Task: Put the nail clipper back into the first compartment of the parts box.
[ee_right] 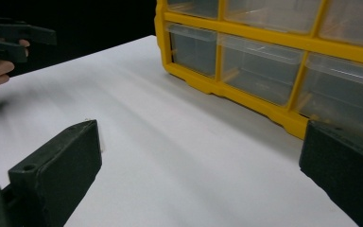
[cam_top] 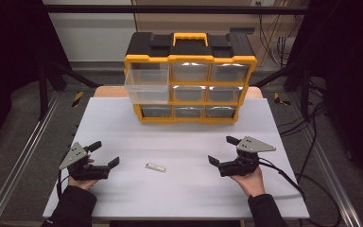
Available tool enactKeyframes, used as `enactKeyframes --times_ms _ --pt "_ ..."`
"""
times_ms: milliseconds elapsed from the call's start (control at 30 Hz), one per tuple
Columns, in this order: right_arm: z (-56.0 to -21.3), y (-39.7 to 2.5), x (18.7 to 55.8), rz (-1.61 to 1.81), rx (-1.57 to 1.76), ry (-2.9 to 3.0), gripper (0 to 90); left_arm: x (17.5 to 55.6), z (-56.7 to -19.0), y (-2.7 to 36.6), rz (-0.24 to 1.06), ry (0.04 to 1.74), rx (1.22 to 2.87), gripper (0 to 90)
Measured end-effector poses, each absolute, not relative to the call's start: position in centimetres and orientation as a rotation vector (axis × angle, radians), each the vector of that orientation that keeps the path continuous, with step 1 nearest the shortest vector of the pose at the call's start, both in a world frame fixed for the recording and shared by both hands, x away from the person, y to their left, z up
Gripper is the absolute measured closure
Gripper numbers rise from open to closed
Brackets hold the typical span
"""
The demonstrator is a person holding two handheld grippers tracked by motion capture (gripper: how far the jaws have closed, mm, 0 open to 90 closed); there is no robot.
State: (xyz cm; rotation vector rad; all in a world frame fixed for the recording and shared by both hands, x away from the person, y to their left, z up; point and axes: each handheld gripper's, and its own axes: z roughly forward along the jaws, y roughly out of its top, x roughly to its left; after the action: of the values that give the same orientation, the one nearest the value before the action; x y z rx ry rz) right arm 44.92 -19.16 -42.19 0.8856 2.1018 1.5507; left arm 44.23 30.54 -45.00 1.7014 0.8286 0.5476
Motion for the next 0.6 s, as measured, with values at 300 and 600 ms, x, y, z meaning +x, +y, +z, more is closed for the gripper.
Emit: enactKeyframes --times_ms 300,600 --pt "-42.1 -16.9 45.1 1.528 0.855 2.147 0.8 44.2 -45.0 30.5 0.544 0.833 1.703 1.5" --pt "-42.2 -14.7 45.5 1.522 0.841 2.196 0.9 44.2 -45.0 30.5 0.547 0.832 1.704 1.5"
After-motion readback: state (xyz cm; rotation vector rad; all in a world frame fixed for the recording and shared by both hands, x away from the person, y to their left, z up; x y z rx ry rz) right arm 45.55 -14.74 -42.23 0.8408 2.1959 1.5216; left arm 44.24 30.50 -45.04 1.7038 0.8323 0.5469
